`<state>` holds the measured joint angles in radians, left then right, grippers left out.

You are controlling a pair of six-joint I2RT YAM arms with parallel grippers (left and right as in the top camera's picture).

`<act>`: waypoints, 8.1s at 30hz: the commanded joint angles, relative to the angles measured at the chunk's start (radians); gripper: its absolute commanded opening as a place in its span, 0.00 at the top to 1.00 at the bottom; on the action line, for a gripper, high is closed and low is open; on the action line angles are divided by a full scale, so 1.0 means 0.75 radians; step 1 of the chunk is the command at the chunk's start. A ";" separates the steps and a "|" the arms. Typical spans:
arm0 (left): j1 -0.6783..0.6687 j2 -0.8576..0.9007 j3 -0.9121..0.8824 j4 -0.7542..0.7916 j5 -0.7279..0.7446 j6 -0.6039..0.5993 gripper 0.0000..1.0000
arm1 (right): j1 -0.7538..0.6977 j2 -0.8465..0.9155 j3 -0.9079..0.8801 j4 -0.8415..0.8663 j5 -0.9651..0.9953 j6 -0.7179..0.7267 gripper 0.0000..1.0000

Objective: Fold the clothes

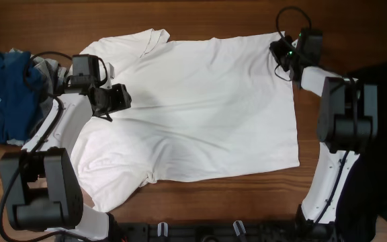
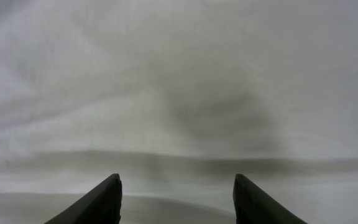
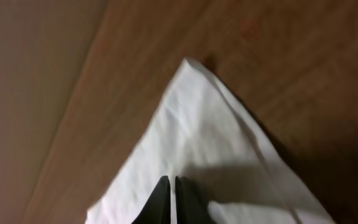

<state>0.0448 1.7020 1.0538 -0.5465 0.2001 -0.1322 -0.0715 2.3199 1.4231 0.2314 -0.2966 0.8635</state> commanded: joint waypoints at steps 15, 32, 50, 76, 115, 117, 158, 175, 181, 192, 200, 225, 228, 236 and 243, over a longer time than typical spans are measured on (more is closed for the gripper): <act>-0.069 0.142 0.009 0.560 0.228 0.102 0.67 | 0.006 -0.868 0.123 -1.685 -0.161 -0.771 0.67; -0.032 0.672 0.119 1.097 -0.213 -0.046 0.84 | 0.222 -0.861 -0.007 -1.725 0.003 -0.705 0.63; 0.068 0.273 0.472 0.367 -0.079 0.003 0.61 | 0.221 -0.854 -0.699 -1.517 0.111 -0.274 0.59; 0.068 0.062 0.472 -0.052 -0.129 0.076 0.62 | 0.221 -0.876 -0.583 -1.244 -0.066 -0.521 0.64; 0.068 0.062 0.472 -0.499 -0.044 0.062 0.53 | 0.212 -0.910 -0.705 -1.048 -0.103 -0.514 0.96; 0.068 0.062 0.472 -0.535 -0.044 0.061 0.54 | 0.191 -1.003 -0.695 -1.154 0.006 -0.491 0.96; 0.068 0.062 0.472 -0.574 -0.044 0.061 0.46 | 0.190 -0.968 -0.736 -1.069 -0.335 -0.622 0.96; 0.068 0.062 0.472 -0.574 -0.044 0.061 0.47 | 0.190 -0.955 -0.737 -1.127 -0.152 -0.623 0.69; 0.068 0.062 0.472 -0.573 -0.043 0.061 0.47 | 0.194 -0.883 -0.737 -1.075 -0.159 -0.587 0.71; 0.068 0.062 0.472 -0.575 -0.043 0.061 0.47 | 0.196 -0.831 -0.737 -0.961 -0.172 -0.544 0.73; 0.068 0.062 0.472 -0.574 -0.043 0.061 0.47 | 0.204 -0.809 -0.743 -0.963 -0.173 -0.523 0.79; 0.068 0.062 0.472 -0.622 -0.044 0.062 0.46 | 0.168 -1.348 -0.743 -1.961 0.376 -0.171 0.96; 0.068 0.062 0.472 -0.684 -0.042 0.061 0.47 | 0.168 -1.348 -0.743 -1.868 0.366 -0.187 0.57; 0.069 0.062 0.432 -0.946 -0.006 -0.068 0.53 | 0.168 -1.252 -0.743 -1.126 0.072 -0.588 0.64; 0.134 0.062 0.069 -0.645 -0.316 -0.342 0.78 | 0.168 -0.807 -0.743 -1.051 -0.055 -0.480 0.95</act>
<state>0.1055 1.7576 1.1664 -1.0714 0.0444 -0.3027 0.0559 1.6356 0.8619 -0.5163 -0.2928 0.4702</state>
